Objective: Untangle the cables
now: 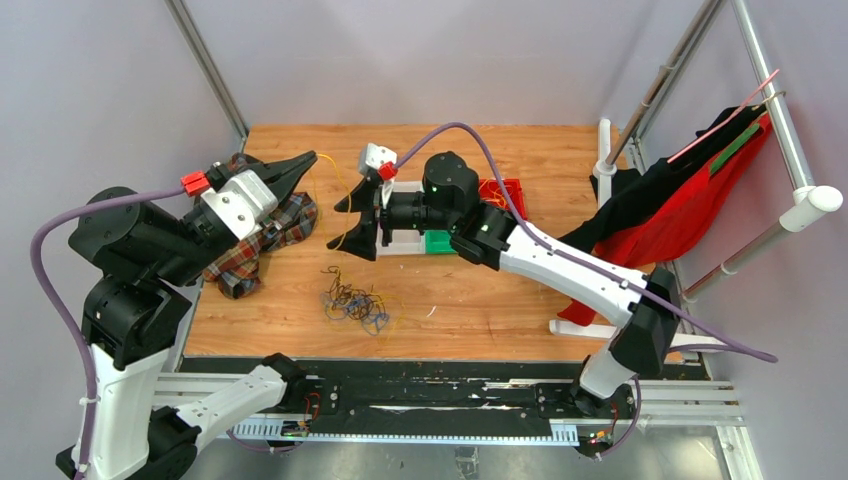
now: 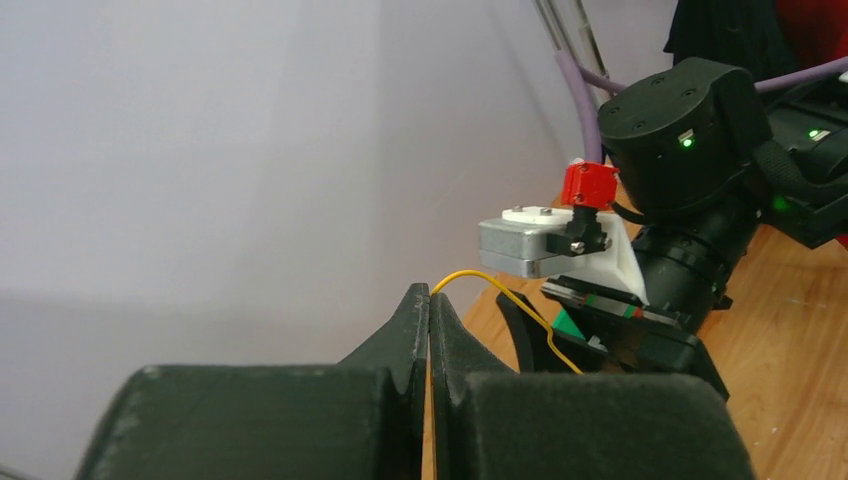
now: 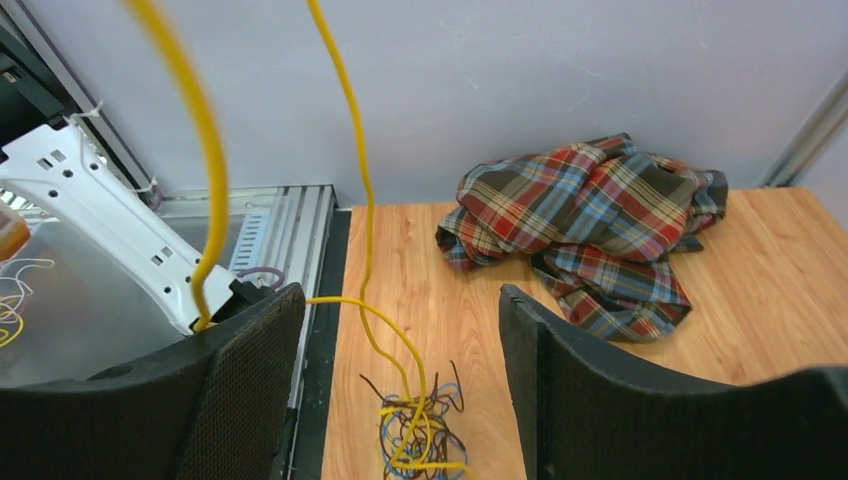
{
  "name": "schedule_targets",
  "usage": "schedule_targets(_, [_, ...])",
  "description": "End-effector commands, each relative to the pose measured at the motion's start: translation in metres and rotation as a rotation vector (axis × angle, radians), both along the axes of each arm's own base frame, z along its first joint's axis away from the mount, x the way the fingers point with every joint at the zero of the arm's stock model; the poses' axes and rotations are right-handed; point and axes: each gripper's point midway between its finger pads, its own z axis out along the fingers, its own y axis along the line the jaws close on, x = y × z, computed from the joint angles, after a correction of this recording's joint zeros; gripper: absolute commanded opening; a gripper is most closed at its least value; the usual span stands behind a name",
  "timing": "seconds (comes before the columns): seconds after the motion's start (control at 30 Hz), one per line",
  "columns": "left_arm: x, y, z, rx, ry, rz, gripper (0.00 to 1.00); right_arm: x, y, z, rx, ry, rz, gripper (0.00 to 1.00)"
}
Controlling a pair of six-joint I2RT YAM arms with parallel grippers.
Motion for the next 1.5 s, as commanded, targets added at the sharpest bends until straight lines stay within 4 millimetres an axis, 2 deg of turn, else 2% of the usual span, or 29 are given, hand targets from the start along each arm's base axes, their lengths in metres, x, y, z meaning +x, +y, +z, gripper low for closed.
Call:
schedule_targets(0.0, [-0.003,-0.004,0.005,-0.032,0.010,-0.032,0.00,-0.011,0.019,0.011,0.034,0.013,0.080,0.70])
schedule_targets(0.27, [-0.007,-0.005,0.002,-0.025,0.021,-0.049,0.00,-0.012,0.039,-0.005,0.037,0.048,0.064,0.64])
schedule_targets(0.43, [-0.010,-0.005,0.005,-0.034,0.017,-0.054,0.01,-0.003,0.043,-0.026,0.020,0.084,0.014,0.46])
schedule_targets(0.5, [-0.011,-0.003,0.010,-0.042,0.012,-0.048,0.00,-0.003,0.043,-0.039,0.008,0.101,0.018,0.42])
schedule_targets(0.6, [-0.014,-0.002,0.018,-0.061,0.023,-0.052,0.00,0.001,0.048,-0.073,-0.038,0.143,0.002,0.38])
schedule_targets(0.8, [-0.023,-0.004,0.026,-0.153,0.026,-0.096,0.00,0.034,0.056,-0.141,-0.170,0.219,-0.169,0.35])
schedule_targets(1.0, [-0.039,0.004,0.048,-0.230,-0.028,-0.111,0.00,0.064,0.038,-0.179,-0.121,0.250,-0.394,0.30])
schedule_targets(1.1, [-0.043,0.012,0.056,-0.292,-0.036,-0.096,0.01,0.073,0.026,-0.205,-0.147,0.278,-0.483,0.27])
schedule_targets(1.2, [-0.053,0.022,0.068,-0.353,-0.084,-0.086,0.01,0.070,0.017,-0.232,-0.190,0.310,-0.506,0.27])
schedule_targets(1.27, [-0.058,0.033,0.079,-0.402,-0.121,-0.060,0.00,0.070,0.009,-0.245,-0.205,0.334,-0.537,0.36])
schedule_targets(1.33, [-0.067,0.049,0.094,-0.467,-0.175,-0.023,0.00,0.067,0.001,-0.251,-0.194,0.333,-0.552,0.41])
schedule_targets(1.4, [-0.079,0.068,0.110,-0.541,-0.251,0.014,0.01,0.065,-0.007,-0.251,-0.171,0.309,-0.571,0.42])
schedule_targets(1.47, [-0.088,0.079,0.120,-0.569,-0.296,0.028,0.00,0.064,-0.015,-0.256,-0.184,0.293,-0.587,0.42])
